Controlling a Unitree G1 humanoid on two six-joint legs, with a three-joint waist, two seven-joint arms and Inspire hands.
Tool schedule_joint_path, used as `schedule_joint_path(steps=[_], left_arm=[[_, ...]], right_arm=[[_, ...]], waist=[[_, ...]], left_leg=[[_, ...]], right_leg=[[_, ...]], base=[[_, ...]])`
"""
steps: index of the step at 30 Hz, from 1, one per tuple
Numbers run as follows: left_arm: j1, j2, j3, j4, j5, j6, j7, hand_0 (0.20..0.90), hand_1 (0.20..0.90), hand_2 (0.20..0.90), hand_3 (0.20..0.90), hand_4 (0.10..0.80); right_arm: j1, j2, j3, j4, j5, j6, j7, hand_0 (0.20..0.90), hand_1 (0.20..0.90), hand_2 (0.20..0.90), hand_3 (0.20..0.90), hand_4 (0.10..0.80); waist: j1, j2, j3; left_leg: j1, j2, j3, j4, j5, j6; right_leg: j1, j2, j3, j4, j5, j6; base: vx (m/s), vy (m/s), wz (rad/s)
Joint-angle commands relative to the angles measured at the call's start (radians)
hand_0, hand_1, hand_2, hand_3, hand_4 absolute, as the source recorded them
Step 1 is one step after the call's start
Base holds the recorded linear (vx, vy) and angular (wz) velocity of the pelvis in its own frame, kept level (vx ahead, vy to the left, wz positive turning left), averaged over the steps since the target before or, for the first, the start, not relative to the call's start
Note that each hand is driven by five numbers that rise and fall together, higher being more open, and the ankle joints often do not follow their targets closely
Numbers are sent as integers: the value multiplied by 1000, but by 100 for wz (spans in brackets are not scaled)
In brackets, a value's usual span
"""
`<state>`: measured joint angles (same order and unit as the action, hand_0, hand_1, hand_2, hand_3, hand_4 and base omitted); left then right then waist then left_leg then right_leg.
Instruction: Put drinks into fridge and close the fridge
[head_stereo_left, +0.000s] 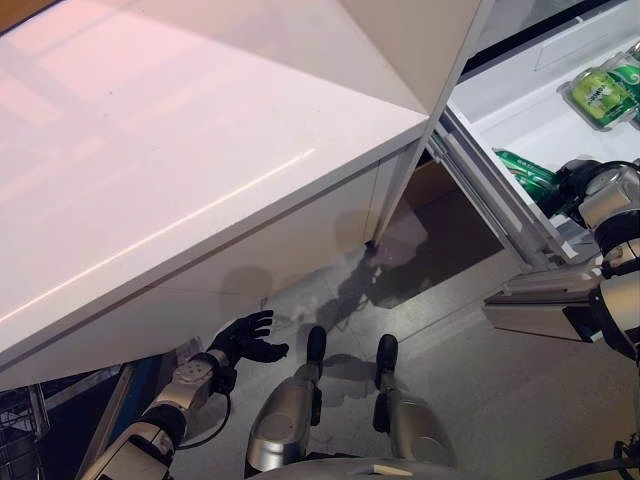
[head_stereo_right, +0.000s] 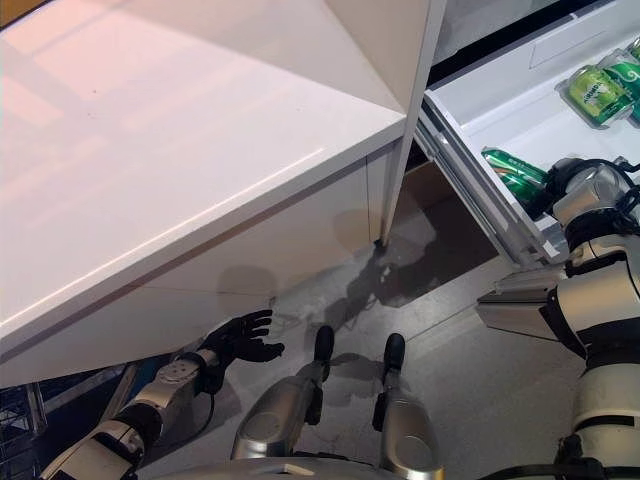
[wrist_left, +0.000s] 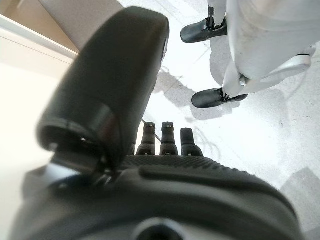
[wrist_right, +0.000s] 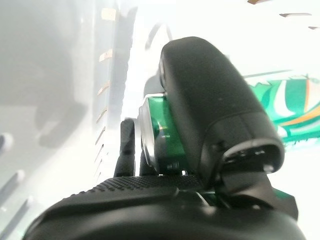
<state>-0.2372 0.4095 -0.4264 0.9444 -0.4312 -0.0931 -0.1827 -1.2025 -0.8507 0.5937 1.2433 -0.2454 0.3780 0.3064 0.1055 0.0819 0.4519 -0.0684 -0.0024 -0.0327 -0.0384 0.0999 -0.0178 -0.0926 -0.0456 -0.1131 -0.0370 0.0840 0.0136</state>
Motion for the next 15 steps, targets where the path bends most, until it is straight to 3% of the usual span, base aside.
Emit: schedule_joint_path(steps=[1,10,11,15], left_arm=[[29,18,-24,-42,-8,-37,3,900,900,900,900,800],[54,24,-11,-62,-1,-25,12,900,900,900,900,800],[72,24,-2,-68,6,-20,23,900,900,900,900,800],[109,24,31,-66,29,-12,32,900,900,900,900,800]], right_arm=[[-73,-48,104,7,39,-6,-22,900,900,900,900,800],[-74,-76,68,-166,204,-70,-178,900,900,900,900,800],[-50,-103,34,-300,285,-84,-270,900,900,900,900,800],[46,-181,-69,-550,349,-112,-389,900,900,900,900,800]], waist=[[8,-17,-40],[-10,-40,-56],[-23,-56,-67],[-55,-87,-91]], left_leg=[[-118,-44,1,109,-49,27],[-76,-35,22,79,-54,27],[-56,-31,29,67,-58,27],[-26,-25,49,60,-71,30]], right_leg=[[-82,-20,-23,156,-71,-17],[-54,-11,-11,139,-68,-9],[-41,-6,-3,134,-69,-6],[-22,-1,15,131,-69,1]], base=[[-12,42,-3],[6,45,-4],[48,42,-12],[37,40,-15]])
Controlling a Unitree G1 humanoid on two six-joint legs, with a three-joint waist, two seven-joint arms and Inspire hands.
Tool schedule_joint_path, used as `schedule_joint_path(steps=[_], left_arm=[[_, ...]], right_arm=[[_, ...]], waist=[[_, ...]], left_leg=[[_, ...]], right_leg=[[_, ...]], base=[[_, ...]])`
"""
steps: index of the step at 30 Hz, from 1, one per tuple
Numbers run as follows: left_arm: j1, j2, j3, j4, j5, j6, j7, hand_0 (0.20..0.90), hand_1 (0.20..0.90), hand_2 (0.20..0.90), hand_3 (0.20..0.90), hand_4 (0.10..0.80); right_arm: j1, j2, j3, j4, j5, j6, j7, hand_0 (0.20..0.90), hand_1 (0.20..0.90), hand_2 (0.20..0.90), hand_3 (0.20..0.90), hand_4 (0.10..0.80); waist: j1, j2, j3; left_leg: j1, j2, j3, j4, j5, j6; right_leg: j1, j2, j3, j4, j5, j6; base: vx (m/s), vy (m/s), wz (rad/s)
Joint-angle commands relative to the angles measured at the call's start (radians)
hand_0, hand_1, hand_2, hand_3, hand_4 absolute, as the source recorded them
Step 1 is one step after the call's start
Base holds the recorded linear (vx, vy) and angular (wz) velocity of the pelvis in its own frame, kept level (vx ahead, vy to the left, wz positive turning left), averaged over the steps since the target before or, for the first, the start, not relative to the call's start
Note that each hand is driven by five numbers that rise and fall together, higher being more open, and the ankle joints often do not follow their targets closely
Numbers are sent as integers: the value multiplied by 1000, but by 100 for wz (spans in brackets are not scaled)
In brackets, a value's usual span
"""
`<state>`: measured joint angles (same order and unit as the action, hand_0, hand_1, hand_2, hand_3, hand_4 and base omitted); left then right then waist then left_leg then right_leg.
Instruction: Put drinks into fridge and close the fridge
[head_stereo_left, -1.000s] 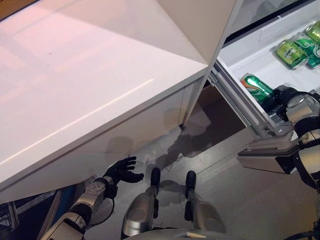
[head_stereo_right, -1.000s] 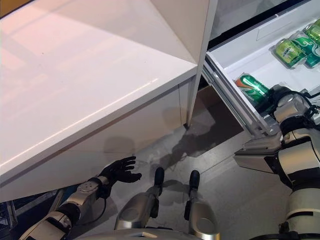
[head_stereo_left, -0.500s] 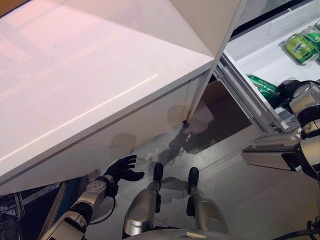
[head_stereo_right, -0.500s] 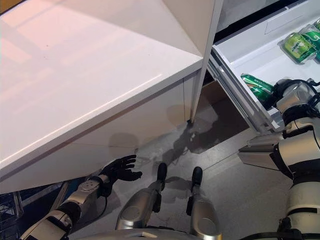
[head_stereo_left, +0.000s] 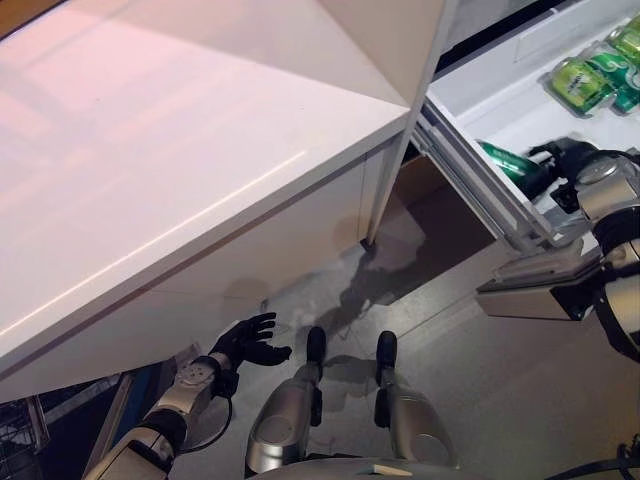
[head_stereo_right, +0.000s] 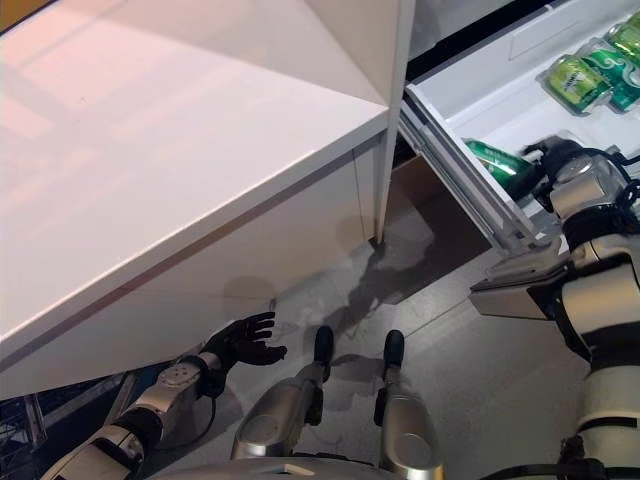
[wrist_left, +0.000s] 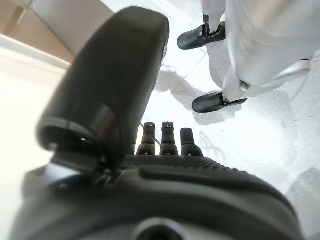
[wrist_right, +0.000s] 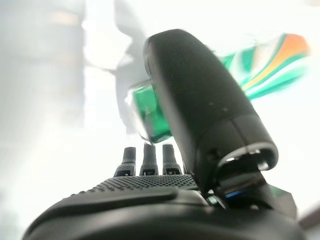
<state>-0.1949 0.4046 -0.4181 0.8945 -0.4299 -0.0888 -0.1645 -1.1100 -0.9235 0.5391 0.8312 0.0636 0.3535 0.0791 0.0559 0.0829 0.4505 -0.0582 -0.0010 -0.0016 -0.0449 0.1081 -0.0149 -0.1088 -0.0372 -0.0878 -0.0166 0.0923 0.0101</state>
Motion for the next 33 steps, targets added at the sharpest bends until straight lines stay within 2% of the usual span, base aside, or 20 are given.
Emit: schedule_joint_path(steps=[1,6,8,11,12,14,15,18,20,27,33], left_arm=[[75,29,29,-15,33,-13,16,900,900,900,900,800],[115,24,68,15,54,-20,7,900,900,900,900,800],[124,24,73,22,63,-23,4,900,900,900,900,800],[134,18,81,51,73,-26,0,900,900,900,900,800],[134,19,79,53,73,-26,0,900,900,900,900,800],[141,10,74,75,78,-29,4,900,900,900,900,800],[141,9,73,77,78,-28,5,900,900,900,900,800],[132,-12,59,101,86,3,17,900,900,900,900,800],[128,-27,46,115,92,18,22,900,900,900,900,800],[126,-64,13,145,102,18,8,900,900,900,900,800],[85,-85,-19,126,86,-1,11,900,900,900,900,800]], right_arm=[[-21,-130,-44,-182,46,-96,-175,900,900,900,900,800],[141,-233,-233,-372,148,-192,-238,900,900,900,900,800],[190,-245,-288,-412,186,-214,-254,900,900,900,900,800],[299,-245,-436,-458,335,-340,-336,900,900,900,900,800],[309,-244,-446,-459,341,-344,-339,900,900,900,900,800],[362,-206,-547,-452,457,-469,-454,900,900,900,900,800],[370,-196,-563,-452,475,-485,-465,900,900,900,900,800],[420,-69,-675,-456,564,-665,-592,900,900,900,900,800],[443,-3,-712,-408,595,-717,-620,900,900,900,900,800],[519,142,-744,-311,658,-759,-654,900,900,900,900,800],[490,215,-743,-226,711,-796,-681,900,900,900,900,800]], waist=[[-12,-94,-97],[-55,-119,-154],[-61,-123,-168],[-81,-128,-208],[-80,-129,-209],[-86,-128,-234],[-86,-127,-238],[-83,-116,-262],[-78,-109,-271],[-64,-99,-265],[-41,-100,-147]], left_leg=[[-29,-27,22,65,-82,28],[18,-27,49,46,-97,37],[27,-27,55,42,-101,38],[56,-29,69,30,-112,41],[57,-29,69,30,-113,42],[72,-30,79,27,-123,43],[74,-30,80,26,-124,43],[92,-34,85,25,-135,44],[102,-36,84,26,-141,46],[92,-49,82,115,-173,63],[-38,-73,53,391,-272,96]], right_leg=[[1,-8,-5,108,-77,6],[34,-1,26,86,-73,15],[42,-1,32,79,-72,18],[65,0,49,61,-68,26],[66,0,50,60,-67,26],[79,-1,55,48,-67,32],[81,-1,57,46,-66,32],[102,-3,57,29,-62,40],[113,-6,57,24,-61,41],[121,-28,52,78,-79,35],[43,-77,33,260,-125,13]], base=[[44,45,-6],[44,44,-15],[20,33,-11],[24,29,-21],[20,22,-6],[16,22,-9],[7,22,-20],[26,35,-16],[35,30,-3],[46,6,-4],[-38,-5,6]])
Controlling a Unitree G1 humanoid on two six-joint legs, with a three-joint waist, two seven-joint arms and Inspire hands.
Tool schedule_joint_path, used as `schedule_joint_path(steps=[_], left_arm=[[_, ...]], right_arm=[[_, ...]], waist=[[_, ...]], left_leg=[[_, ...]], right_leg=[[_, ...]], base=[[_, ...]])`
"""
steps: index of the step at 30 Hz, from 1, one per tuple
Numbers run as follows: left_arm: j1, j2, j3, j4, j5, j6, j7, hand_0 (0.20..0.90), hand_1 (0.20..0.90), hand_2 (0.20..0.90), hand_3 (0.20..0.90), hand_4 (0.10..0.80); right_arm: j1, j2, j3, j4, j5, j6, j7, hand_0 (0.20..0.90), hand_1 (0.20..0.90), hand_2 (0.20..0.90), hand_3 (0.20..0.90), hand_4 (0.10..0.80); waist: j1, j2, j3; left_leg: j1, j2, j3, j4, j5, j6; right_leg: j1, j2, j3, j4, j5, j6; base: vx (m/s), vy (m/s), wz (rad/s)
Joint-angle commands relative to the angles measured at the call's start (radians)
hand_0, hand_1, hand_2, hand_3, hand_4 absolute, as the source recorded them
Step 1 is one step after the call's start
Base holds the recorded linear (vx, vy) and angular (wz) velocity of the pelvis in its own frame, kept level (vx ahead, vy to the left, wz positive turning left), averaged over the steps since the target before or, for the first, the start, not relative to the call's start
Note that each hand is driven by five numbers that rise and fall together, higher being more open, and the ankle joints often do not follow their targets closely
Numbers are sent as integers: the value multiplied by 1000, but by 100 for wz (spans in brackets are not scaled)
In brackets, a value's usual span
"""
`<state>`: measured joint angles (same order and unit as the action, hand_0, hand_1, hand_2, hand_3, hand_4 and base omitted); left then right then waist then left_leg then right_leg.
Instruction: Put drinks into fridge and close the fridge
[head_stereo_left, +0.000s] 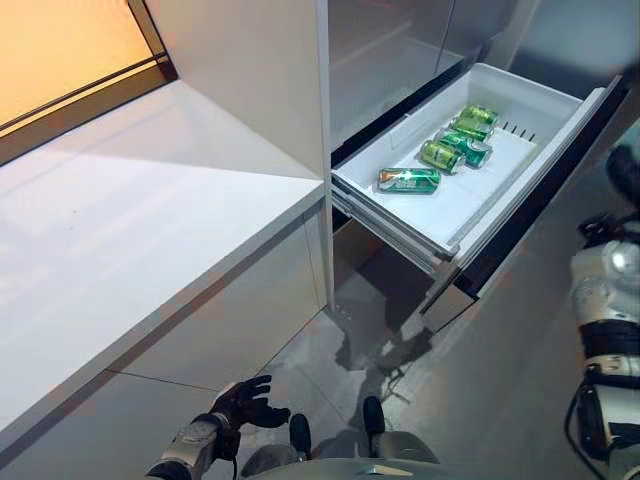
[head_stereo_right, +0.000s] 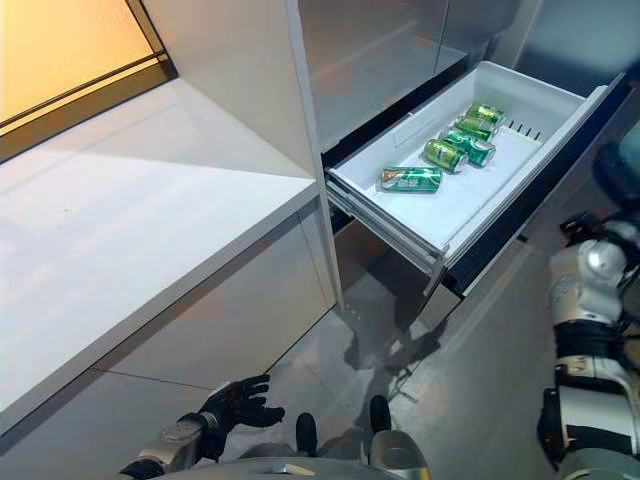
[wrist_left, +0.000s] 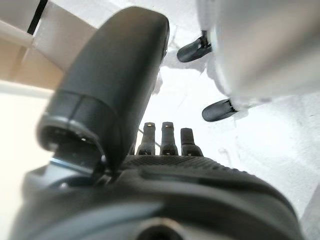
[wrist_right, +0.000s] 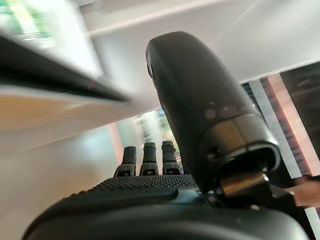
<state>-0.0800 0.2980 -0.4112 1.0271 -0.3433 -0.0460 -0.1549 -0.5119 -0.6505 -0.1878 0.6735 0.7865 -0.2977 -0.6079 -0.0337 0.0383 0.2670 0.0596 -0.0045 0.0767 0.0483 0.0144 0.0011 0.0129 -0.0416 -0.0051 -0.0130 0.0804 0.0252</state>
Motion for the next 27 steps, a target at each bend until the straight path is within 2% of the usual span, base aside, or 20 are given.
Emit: schedule_joint_path(steps=[1,4,8,15,21,25,27], left_arm=[[-33,21,-27,-9,-1,-45,3,900,900,900,900,800],[-72,25,-50,-44,-19,-50,27,900,900,900,900,800],[-105,27,-55,-60,-52,-57,50,900,900,900,900,800],[-114,32,-33,-52,-79,-58,87,900,900,900,900,800],[-123,23,-6,-87,-101,-62,89,900,900,900,900,800],[-121,19,0,-109,-105,-70,81,900,900,900,900,800],[-108,14,-2,-134,-112,-82,78,900,900,900,900,800]], right_arm=[[-112,-58,-15,-65,-8,-149,7,900,900,900,900,800],[-176,-49,15,-44,12,-200,-17,900,900,900,900,800],[-250,-56,48,-24,21,-223,-33,900,900,900,900,800],[-337,-76,100,20,77,-191,-2,900,900,900,900,800],[-379,-70,167,-6,116,-108,234,900,900,900,900,800],[-383,-58,212,-94,32,-109,324,900,900,900,900,800],[-400,-57,246,-179,-2,-127,413,900,900,900,900,800]], waist=[[50,-55,41],[61,-43,112],[68,-26,159],[71,2,185],[75,13,199],[78,10,202],[82,6,205]], left_leg=[[-166,-70,-26,313,-183,81],[-289,-85,-37,418,-204,104],[-405,-101,-36,509,-227,121],[-547,-109,-24,619,-241,125],[-616,-111,-22,663,-240,121],[-620,-110,-23,650,-229,118],[-614,-108,-28,630,-216,115]], right_leg=[[-88,-74,-50,270,-116,-2],[-213,-85,-52,395,-137,-13],[-346,-84,-49,514,-169,-23],[-499,-64,-43,640,-199,-45],[-580,-49,-37,698,-203,-53],[-591,-42,-34,694,-194,-50],[-590,-37,-32,677,-180,-44]], base=[[-192,10,14],[-298,31,6],[-230,71,4],[-128,87,-4],[-69,72,-8],[-22,25,-5],[-9,11,-2]])
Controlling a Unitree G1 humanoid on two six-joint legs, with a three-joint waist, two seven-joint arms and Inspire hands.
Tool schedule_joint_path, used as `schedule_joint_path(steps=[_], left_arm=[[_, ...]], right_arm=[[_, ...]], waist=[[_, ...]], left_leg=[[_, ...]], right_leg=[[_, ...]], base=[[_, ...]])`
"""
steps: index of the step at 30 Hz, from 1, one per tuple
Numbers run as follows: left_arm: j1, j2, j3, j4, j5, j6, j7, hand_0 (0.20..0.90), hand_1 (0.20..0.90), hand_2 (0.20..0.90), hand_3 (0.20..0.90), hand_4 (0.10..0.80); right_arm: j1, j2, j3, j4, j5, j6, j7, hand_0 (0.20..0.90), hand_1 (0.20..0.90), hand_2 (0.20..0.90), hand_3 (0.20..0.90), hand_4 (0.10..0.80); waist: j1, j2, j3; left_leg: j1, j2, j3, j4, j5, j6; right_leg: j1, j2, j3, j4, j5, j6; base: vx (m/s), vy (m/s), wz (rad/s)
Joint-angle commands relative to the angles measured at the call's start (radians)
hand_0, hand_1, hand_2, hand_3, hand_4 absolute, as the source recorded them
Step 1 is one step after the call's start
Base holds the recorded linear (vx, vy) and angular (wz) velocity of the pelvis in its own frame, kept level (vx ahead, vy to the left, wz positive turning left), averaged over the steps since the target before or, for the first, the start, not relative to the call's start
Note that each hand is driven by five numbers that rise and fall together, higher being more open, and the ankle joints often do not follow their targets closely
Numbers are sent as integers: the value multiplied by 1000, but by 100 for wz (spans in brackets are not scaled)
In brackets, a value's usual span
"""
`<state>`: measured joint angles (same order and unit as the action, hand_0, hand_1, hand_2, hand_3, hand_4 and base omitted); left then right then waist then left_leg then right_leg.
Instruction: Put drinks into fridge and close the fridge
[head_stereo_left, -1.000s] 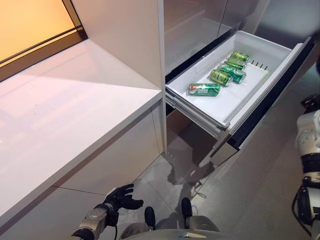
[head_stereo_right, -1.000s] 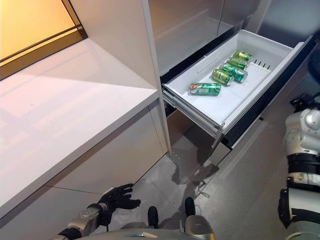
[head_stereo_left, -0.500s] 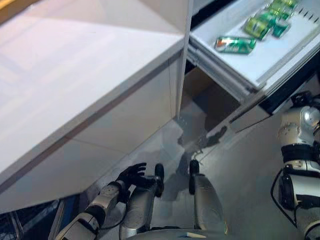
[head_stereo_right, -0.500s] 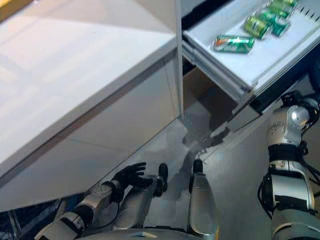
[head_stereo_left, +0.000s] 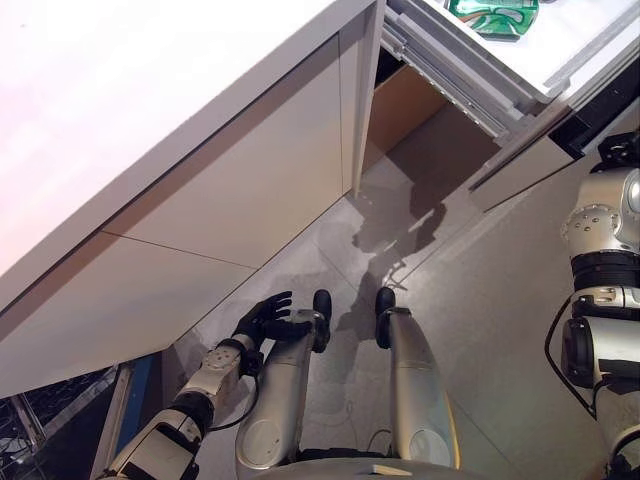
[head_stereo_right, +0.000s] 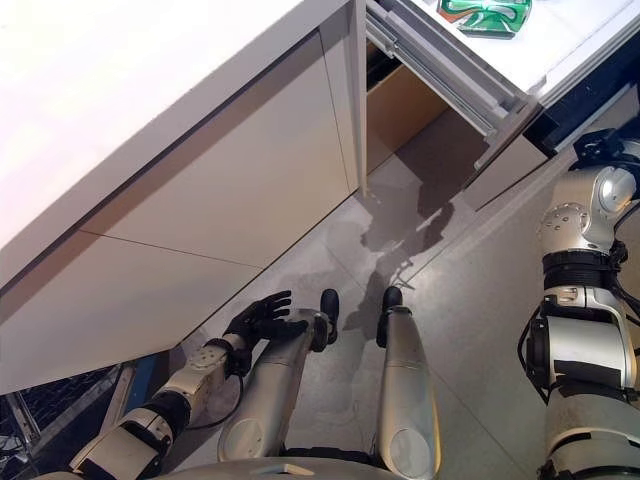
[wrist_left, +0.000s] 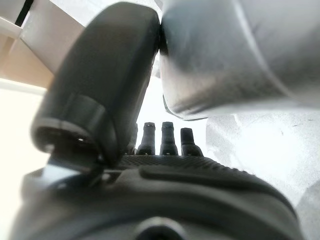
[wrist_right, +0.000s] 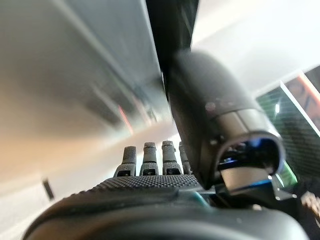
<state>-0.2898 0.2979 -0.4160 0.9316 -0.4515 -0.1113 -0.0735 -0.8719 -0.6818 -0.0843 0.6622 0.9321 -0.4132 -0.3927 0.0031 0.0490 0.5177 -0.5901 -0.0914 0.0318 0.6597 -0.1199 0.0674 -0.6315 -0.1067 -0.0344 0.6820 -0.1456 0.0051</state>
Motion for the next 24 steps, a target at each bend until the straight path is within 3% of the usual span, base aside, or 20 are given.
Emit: schedule_joint_path(steps=[1,6,11,17,24], left_arm=[[107,14,2,-43,-4,-23,-5,900,900,900,900,800],[115,26,-1,-38,-6,-35,-12,900,900,900,900,800],[127,56,-14,-32,-11,-39,-23,900,900,900,900,800],[151,81,-17,-36,-16,-33,-33,900,900,900,900,800],[171,94,-12,16,25,-25,-52,900,900,900,900,800]], right_arm=[[-52,-22,157,-193,-144,-13,226,900,900,900,900,800],[-167,1,244,-241,-135,58,367,900,900,900,900,800],[-326,-15,368,-114,-97,141,432,900,900,900,900,800],[-435,-30,429,43,-100,158,410,900,900,900,900,800],[-467,-23,414,115,-103,132,307,900,900,900,900,800]], waist=[[49,-6,-45],[80,-7,-45],[128,-4,-54],[179,2,-63],[217,-17,-80]], left_leg=[[38,-20,14,8,-75,47],[59,-19,-12,-43,-44,36],[82,-26,-52,-85,-17,23],[126,-42,-104,-145,6,19],[212,-51,-150,-209,10,17]], right_leg=[[56,29,-3,-27,51,-21],[86,26,-13,-60,58,-12],[126,5,-44,-83,53,-7],[190,-25,-75,-122,44,-4],[298,-51,-121,-193,45,6]], base=[[-6,9,-5],[18,-8,-9],[43,-11,3],[70,-12,18],[117,-27,46]])
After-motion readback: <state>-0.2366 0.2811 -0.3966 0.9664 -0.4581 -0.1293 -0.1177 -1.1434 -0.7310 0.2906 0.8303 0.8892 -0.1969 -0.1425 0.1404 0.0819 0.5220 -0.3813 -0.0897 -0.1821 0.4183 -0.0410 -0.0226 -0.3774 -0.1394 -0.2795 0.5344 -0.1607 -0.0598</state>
